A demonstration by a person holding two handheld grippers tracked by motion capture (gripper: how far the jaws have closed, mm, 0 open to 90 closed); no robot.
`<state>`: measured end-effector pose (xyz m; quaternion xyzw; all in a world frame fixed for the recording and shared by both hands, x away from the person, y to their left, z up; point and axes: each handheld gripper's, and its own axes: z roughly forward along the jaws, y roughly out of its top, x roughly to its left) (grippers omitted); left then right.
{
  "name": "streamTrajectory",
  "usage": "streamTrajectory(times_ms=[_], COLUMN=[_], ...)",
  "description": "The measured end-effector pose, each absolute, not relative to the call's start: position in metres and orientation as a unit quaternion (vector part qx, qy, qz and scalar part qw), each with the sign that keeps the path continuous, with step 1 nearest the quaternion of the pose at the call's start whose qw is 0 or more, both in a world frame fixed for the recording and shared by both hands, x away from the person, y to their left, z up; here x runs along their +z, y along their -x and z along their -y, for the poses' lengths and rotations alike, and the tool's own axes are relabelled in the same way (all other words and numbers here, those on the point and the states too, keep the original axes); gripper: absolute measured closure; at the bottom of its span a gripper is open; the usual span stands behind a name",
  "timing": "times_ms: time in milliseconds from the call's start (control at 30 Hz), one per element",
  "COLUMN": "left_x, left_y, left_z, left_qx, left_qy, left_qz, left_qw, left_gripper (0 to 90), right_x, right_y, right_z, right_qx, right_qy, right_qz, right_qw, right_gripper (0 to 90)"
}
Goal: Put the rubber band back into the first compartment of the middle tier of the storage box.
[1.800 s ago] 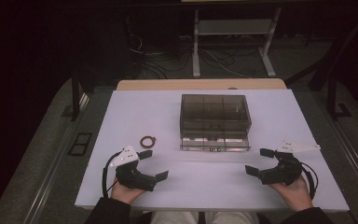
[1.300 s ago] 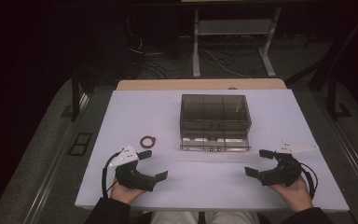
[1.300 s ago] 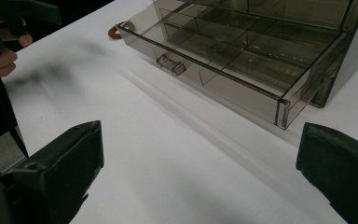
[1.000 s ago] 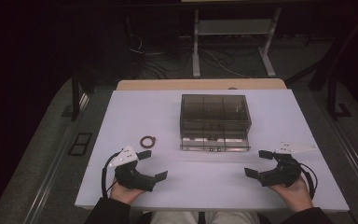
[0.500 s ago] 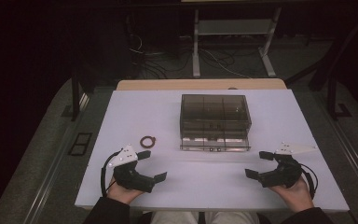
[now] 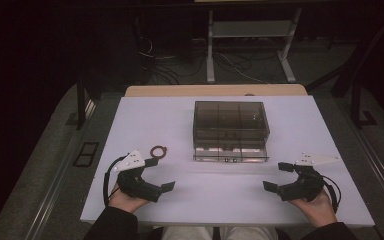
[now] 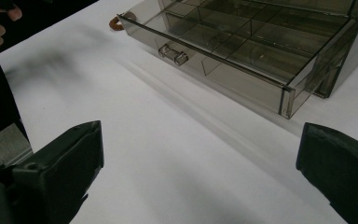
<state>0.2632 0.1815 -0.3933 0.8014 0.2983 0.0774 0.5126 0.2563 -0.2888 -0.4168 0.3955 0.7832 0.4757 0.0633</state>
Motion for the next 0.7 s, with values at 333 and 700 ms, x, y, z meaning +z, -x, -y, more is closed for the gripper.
streamTrajectory(times_ms=[333,700], left_x=[-0.386,-0.376], left_y=[-0.271,-0.283], left_z=[-0.184,-0.186], left_qx=[0.073,0.073], left_qy=[-0.811,-0.819], left_qz=[-0.295,-0.292], left_qw=[0.5,0.49], left_gripper=[0.0,0.0], right_x=[-0.417,-0.417], right_y=[-0.256,-0.256], right_z=[0.289,0.289], right_qx=[0.475,0.475], right_qy=[-0.397,-0.394], right_qz=[-0.783,-0.784], right_qw=[0.064,0.064], right_gripper=[0.1,0.1])
